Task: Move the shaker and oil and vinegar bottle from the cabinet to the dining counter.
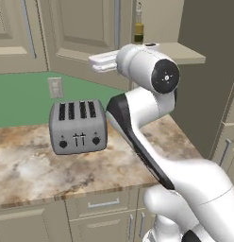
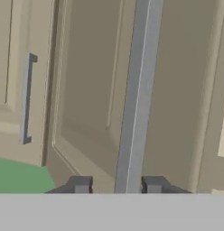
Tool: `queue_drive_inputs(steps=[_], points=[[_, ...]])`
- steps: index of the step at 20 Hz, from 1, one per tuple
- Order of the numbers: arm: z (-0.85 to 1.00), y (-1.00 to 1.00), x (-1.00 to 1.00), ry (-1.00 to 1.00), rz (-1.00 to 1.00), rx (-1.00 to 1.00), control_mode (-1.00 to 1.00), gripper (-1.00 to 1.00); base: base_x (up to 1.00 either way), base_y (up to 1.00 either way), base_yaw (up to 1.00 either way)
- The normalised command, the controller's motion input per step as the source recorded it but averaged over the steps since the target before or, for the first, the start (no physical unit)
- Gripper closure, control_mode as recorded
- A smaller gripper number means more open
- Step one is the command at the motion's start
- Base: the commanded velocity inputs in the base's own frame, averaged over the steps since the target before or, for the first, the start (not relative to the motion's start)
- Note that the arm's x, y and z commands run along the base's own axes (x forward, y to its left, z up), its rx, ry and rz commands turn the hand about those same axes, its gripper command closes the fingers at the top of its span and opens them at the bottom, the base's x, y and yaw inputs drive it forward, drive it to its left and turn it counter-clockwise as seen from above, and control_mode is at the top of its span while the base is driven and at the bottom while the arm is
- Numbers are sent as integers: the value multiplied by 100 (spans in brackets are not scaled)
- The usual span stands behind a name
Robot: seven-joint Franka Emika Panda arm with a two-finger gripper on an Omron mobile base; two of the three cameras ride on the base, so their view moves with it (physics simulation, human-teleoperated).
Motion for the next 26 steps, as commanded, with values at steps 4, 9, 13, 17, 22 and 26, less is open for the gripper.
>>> queue_drive_inputs(steps=[4, 9, 13, 17, 22, 26], points=[[1, -16, -41, 2, 0, 16, -100, -100, 0, 0, 0], [10, -55, -56, 5, 0, 26, -100, -100, 0, 0, 0], [16, -79, -30, 17, 0, 29, -100, -100, 0, 0, 0], [6, -70, -7, 26, 5, 25, -100, -100, 0, 0, 0], [-24, -44, 4, 30, 10, 15, -100, -100, 0, 0, 0], [-45, -22, 29, 16, 9, 10, -100, -100, 0, 0, 0]])
